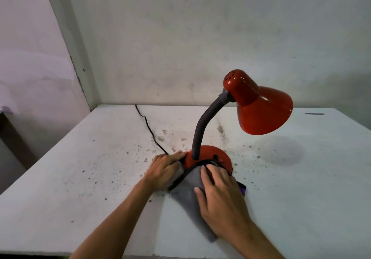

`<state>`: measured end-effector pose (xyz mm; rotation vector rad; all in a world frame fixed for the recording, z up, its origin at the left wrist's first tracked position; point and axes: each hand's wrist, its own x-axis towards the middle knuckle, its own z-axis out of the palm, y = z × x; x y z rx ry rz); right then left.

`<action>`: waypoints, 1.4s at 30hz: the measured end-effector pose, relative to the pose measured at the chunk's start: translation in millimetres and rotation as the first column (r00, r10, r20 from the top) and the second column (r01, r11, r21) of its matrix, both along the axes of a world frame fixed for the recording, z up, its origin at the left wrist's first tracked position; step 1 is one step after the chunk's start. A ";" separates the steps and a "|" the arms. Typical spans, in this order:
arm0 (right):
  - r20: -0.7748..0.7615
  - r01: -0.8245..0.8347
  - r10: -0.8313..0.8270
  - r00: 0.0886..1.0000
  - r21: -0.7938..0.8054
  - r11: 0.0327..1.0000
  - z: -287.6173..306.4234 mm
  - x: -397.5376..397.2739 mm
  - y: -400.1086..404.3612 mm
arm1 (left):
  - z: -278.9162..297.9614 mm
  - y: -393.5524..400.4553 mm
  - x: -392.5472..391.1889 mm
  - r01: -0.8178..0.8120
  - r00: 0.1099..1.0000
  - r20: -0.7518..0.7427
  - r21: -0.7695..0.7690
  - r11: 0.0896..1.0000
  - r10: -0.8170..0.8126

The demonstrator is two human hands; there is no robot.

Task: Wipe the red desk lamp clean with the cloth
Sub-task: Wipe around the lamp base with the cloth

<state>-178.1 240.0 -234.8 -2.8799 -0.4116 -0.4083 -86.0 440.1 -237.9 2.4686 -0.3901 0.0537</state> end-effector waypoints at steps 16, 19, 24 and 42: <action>-0.206 -0.105 0.233 0.951 0.492 0.864 21.3 90.1 -65.4 | 3.2 -115.6 -101.1 -0.499 0.864 0.106 0.046 0.865 0.493; -0.303 -0.089 0.279 0.911 0.516 0.852 10.6 105.3 -68.3 | -4.1 -118.1 -91.8 -0.512 0.859 0.105 0.125 0.850 0.502; -0.254 -0.141 0.255 0.933 0.395 0.908 -4.7 113.7 -66.7 | -8.7 -109.3 -82.8 -0.481 0.876 0.123 0.134 0.866 0.467; -0.280 -0.176 0.278 0.919 0.340 0.924 0.8 102.5 -73.6 | -13.6 -44.5 -59.4 -0.206 0.974 0.127 0.174 0.963 0.186</action>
